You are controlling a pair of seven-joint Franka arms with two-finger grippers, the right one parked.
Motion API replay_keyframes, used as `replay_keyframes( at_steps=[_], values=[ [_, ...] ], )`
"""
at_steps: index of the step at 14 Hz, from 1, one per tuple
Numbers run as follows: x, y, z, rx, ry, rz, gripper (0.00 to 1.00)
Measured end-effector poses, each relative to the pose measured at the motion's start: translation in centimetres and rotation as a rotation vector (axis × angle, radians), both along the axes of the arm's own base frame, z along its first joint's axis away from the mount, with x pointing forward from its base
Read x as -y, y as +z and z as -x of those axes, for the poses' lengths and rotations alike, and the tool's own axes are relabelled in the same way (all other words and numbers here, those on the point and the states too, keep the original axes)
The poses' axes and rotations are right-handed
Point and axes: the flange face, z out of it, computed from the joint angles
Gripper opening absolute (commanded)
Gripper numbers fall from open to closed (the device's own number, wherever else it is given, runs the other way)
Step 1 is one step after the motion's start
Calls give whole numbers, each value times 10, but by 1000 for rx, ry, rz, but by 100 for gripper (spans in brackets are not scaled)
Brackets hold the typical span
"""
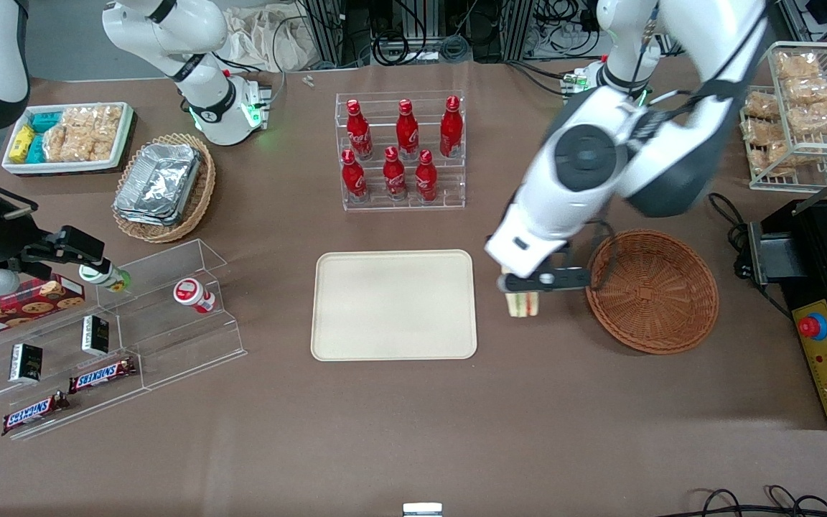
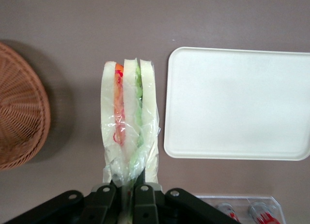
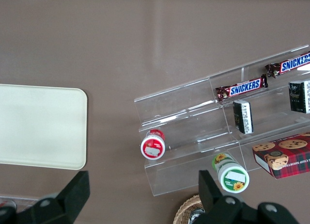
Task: Place sandwich from basket to tray
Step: 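Carry the sandwich with the left gripper over to the cream tray, then lower the sandwich onto the tray and open the left gripper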
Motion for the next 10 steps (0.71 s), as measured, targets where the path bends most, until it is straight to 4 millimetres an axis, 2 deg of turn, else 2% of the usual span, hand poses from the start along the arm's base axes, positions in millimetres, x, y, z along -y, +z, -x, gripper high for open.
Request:
replay_keyframes(
  at_steps=[2, 5, 10],
  values=[
    [26, -33, 3, -1, -6, 1, 1],
    [48, -77, -9, 20, 8, 83, 0],
    [84, -157, 1, 23, -48, 90, 0]
  ],
)
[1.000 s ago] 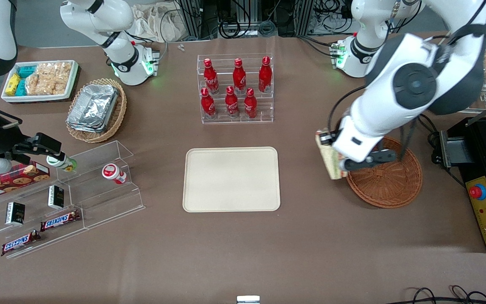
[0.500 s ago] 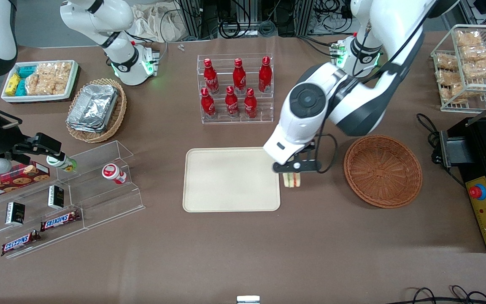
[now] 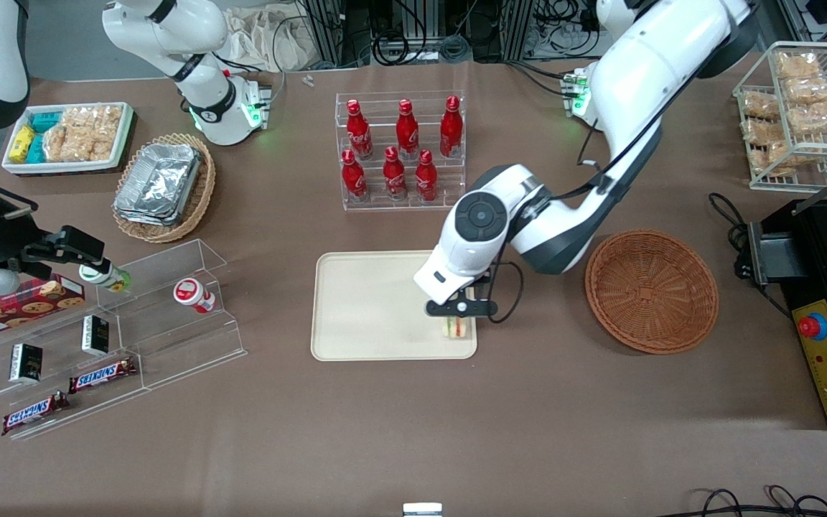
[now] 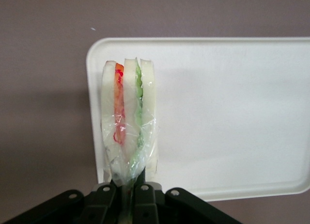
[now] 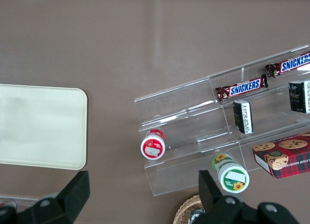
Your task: Place sandwich from basket to tray
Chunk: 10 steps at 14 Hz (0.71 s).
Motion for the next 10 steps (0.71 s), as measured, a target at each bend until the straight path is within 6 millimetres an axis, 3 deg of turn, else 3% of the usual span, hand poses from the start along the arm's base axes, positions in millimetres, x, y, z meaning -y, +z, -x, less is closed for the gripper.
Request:
replay_keyframes(
  at_steps=[3, 4, 6, 10],
  values=[
    [5, -38, 7, -23, -34, -32, 1],
    [4, -48, 9, -35, -37, -39, 10],
    [2, -59, 10, -51, -38, -46, 100],
    [2, -55, 9, -46, -35, -47, 99]
  ],
)
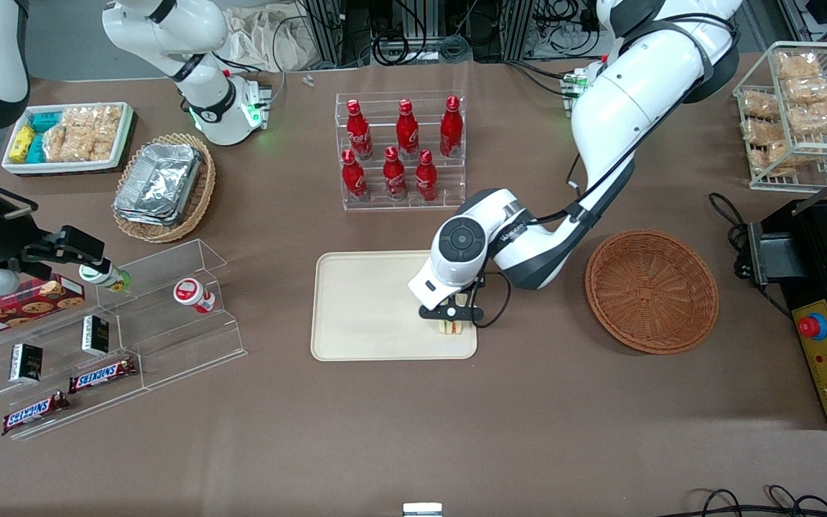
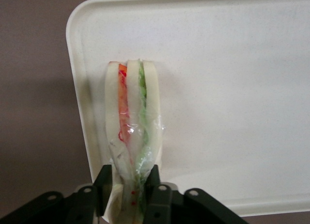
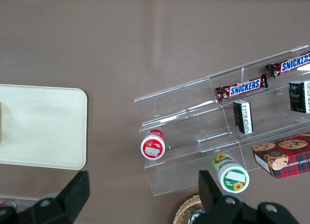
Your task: Place sandwich from basket to tray
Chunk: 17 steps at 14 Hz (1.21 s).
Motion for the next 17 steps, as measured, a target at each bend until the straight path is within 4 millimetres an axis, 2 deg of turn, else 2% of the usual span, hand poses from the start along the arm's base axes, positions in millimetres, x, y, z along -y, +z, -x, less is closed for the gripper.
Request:
replay_keyframes(
  at_steps=[2, 3, 5, 8, 10, 14, 17],
  values=[
    [-8, 16, -6, 2, 10, -24, 99],
    [-19, 32, -12, 3, 24, -47, 99],
    [-46, 83, -26, 23, 44, -73, 99],
    [-105, 169, -41, 70, 51, -130, 99],
    [-143, 214, -45, 97, 52, -165, 99],
    [-217, 275, -48, 93, 91, -209, 100],
    [-261, 298, -51, 71, 158, -203, 100]
  ],
)
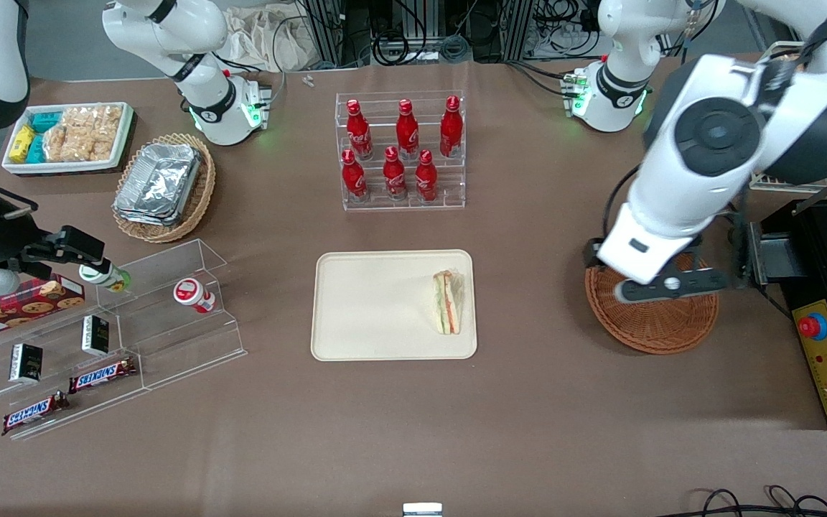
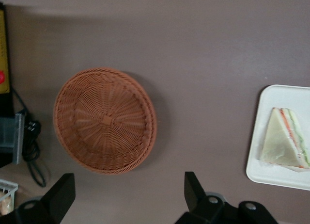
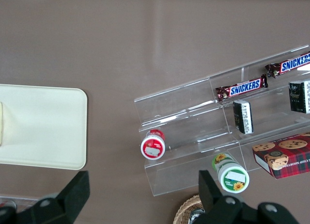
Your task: Place sandwich from basket to tray
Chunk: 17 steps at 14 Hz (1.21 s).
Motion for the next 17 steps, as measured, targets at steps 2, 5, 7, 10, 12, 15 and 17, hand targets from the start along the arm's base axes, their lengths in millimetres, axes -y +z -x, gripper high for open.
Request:
replay_keyframes(
  at_steps=[2, 5, 7, 10, 12, 15, 17],
  values=[
    [-22, 0, -4, -24, 34, 19, 100],
    [-31, -1, -6, -28, 48, 15, 100],
    [-46, 3, -8, -21, 74, 13, 100],
    [-76, 10, -13, -14, 81, 13, 100],
    [-100, 19, -14, -8, 63, 12, 100],
    [-149, 41, -10, -1, -35, 32, 100],
    [-177, 54, -6, 4, -108, 58, 100]
  ],
)
